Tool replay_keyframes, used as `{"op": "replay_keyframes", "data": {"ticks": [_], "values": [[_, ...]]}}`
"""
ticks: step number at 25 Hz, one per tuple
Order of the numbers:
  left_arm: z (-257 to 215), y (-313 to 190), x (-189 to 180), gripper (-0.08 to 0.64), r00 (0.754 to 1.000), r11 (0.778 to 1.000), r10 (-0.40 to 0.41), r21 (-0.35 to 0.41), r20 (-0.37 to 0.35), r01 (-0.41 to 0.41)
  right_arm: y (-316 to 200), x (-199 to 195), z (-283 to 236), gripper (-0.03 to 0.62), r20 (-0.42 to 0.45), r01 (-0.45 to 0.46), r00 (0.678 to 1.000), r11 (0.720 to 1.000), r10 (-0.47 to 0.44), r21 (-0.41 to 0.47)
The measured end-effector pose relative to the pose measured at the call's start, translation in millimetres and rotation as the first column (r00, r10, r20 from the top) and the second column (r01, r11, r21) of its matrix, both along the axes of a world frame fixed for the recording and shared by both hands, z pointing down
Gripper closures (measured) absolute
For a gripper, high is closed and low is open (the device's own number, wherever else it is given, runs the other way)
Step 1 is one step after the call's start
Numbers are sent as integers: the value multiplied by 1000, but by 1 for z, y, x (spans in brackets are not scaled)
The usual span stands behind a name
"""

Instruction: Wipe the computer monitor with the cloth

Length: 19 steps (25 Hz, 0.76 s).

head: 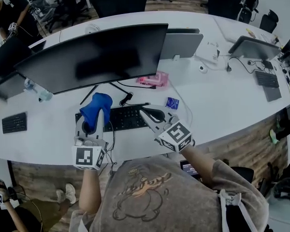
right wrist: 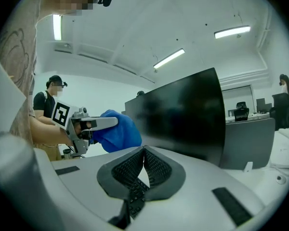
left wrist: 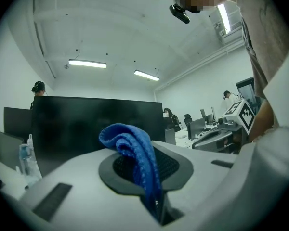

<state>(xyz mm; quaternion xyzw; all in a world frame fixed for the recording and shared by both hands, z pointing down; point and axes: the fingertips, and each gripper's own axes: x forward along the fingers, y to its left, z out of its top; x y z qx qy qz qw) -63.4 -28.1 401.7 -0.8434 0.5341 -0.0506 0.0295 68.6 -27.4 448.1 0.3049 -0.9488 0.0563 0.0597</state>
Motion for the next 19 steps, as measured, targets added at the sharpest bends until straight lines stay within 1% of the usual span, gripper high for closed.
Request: {"op": "replay_keyframes", "data": {"ticks": [3, 11, 19], "values": [[10, 8, -5, 512, 1000, 1000, 1, -22, -11, -1, 7, -5, 0, 572, -17, 15, 1000, 1000, -15, -6], [18, 11, -14, 512, 1000, 999, 11, -39, -20, -12, 12, -11, -6, 572, -44, 66, 997, 998, -66, -4], [19, 5, -21, 512, 1000, 999, 4, -37, -21, -5, 4, -15, -7, 572, -57, 139, 989, 990, -139, 4]]}}
